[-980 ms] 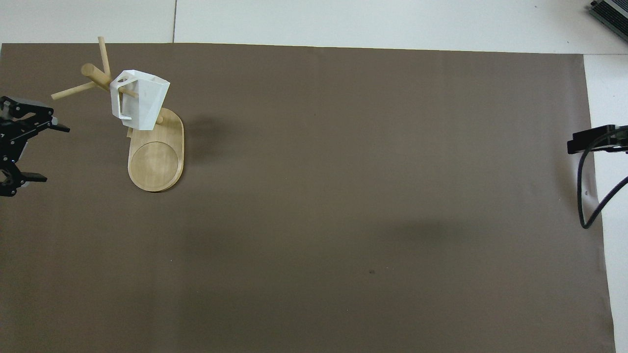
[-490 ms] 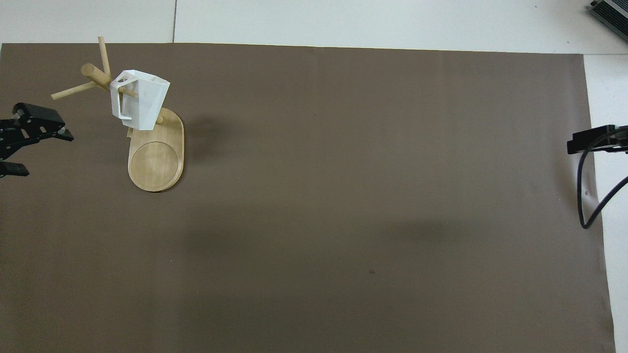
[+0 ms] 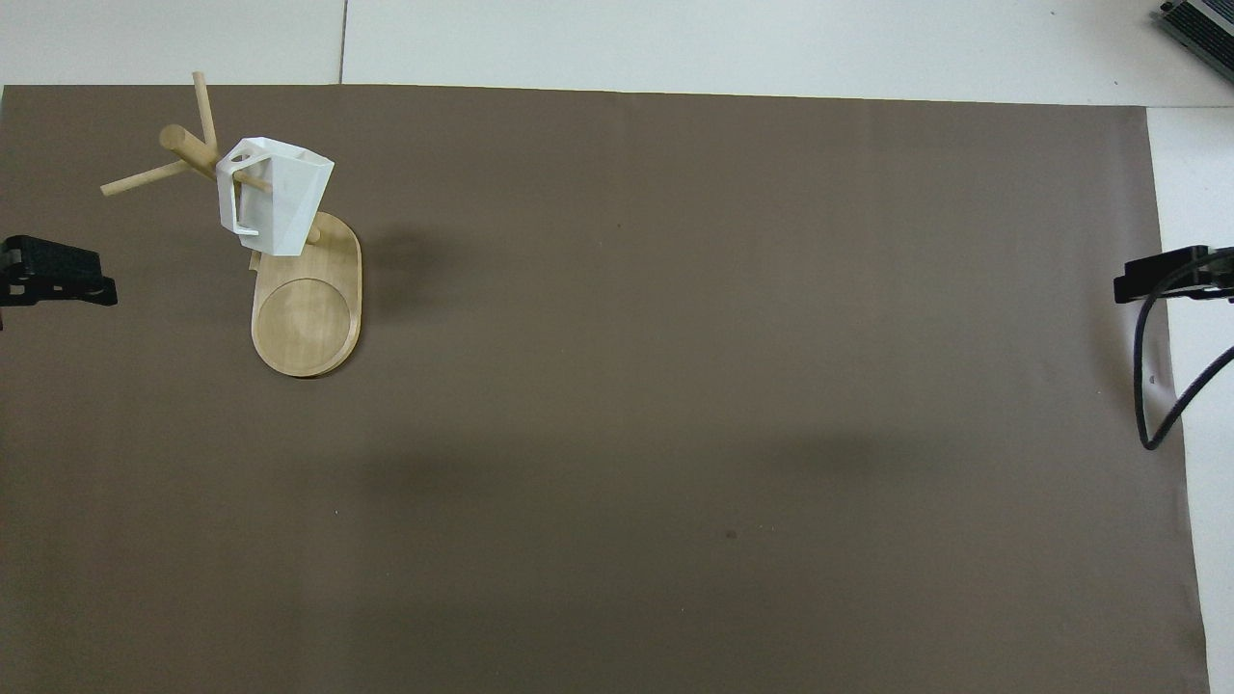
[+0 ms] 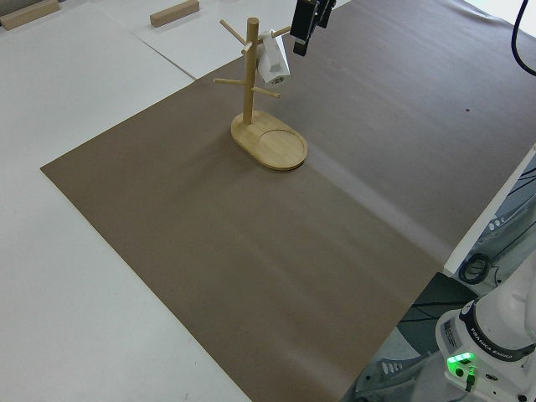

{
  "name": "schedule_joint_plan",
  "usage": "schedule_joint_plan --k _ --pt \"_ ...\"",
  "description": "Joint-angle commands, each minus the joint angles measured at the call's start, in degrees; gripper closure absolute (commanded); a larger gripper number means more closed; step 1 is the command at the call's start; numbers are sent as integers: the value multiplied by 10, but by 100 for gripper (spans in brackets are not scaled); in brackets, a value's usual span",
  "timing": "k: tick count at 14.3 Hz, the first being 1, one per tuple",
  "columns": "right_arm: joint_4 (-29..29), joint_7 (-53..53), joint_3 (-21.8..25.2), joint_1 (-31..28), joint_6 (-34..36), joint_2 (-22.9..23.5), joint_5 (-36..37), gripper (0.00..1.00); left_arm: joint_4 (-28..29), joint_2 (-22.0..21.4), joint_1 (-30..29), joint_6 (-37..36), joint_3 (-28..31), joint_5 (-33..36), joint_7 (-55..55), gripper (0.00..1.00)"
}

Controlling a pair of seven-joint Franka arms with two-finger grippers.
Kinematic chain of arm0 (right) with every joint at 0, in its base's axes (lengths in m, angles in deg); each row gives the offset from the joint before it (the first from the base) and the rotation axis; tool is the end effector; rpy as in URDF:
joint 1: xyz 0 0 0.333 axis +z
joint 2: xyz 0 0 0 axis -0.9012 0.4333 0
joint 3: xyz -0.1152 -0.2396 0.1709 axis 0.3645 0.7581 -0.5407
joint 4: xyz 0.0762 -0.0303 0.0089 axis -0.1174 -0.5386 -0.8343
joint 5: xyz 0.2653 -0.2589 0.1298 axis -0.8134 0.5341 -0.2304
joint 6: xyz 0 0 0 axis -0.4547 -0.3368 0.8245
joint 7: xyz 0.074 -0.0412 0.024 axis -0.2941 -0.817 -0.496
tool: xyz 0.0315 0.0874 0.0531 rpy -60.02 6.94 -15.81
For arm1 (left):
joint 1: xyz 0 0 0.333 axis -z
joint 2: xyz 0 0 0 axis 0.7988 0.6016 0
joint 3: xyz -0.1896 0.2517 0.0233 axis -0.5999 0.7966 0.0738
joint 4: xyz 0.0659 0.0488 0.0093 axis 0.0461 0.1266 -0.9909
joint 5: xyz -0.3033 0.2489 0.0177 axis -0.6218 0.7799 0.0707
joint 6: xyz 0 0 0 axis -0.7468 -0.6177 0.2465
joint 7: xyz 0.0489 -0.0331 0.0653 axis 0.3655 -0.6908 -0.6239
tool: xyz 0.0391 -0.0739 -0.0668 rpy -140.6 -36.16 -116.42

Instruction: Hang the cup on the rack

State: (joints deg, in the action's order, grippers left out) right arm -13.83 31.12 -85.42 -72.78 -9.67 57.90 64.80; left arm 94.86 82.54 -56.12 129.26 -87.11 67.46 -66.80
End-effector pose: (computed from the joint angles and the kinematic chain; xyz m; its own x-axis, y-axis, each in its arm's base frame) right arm 0.5634 -0.0594 0.6234 0.9978 -0.0124 0.0657 -0.0148 -0.9993 0.0355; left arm 0.5427 -0.0087 0.6336 0.9910 0.1226 0.0542 0.1210 -0.9921 0.0321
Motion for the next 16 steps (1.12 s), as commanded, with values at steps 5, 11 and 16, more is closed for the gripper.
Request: schedule_joint_plan --k 5,11,16 --pt "-8 -5 -2 -1 -3 -5 5 0 13 -8 11 -9 2 18 69 0" --pt "-7 -5 -2 -1 -3 -5 4 0 -26 4 21 -30 2 15 74 0" --pt "-7 -5 -2 -1 -3 -5 5 0 -58 20 21 -65 3 0 74 0"
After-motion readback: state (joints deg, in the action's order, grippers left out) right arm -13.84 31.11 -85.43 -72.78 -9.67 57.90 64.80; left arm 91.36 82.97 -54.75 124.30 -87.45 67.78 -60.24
